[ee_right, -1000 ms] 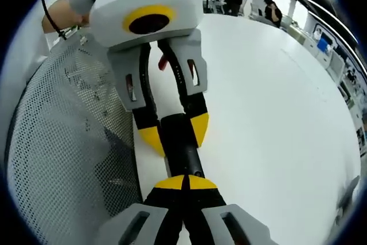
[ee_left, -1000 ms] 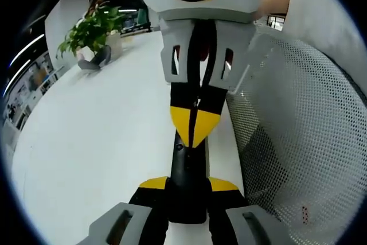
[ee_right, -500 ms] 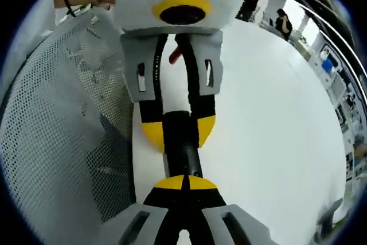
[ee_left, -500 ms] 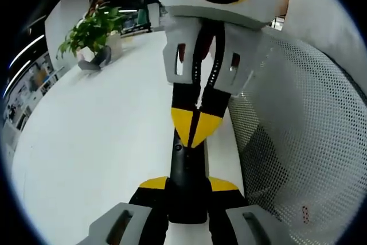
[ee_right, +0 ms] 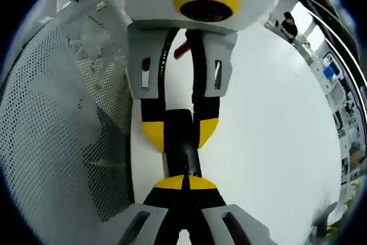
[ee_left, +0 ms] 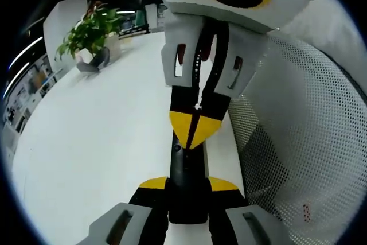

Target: Press the specified remote control buttons in sequence, fully releasing each button before pressing the next.

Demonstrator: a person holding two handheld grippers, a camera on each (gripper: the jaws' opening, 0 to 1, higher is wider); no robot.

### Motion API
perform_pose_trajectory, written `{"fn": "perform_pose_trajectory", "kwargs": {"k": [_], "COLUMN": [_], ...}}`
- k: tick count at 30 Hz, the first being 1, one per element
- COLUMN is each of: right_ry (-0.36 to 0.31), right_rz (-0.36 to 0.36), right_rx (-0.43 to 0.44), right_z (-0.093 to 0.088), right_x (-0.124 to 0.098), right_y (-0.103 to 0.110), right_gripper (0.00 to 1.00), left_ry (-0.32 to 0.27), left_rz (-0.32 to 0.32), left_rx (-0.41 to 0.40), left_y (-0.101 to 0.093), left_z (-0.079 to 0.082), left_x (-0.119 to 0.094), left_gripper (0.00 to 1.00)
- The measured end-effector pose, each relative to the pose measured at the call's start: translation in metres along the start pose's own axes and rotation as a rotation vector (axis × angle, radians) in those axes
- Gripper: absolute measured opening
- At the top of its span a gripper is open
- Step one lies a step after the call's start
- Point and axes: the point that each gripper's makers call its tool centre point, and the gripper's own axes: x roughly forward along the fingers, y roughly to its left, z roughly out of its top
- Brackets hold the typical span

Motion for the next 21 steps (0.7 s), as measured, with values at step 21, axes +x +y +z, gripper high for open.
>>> {"fn": "perform_pose_trajectory", "kwargs": {"k": [21], "right_ry": [0.031], "right_rz": [0.188], "right_rx": [0.097], "right_z": [0.002], "right_x": [0.003], "right_y": [-0.010], "right_gripper": [0.00], "left_ry": [-0.014], "left_rz": [0.008], "left_rx": [-0.020], "left_y": [0.001], "left_z": [-0.001], "left_x": [0.000], "left_gripper": [0.24]}}
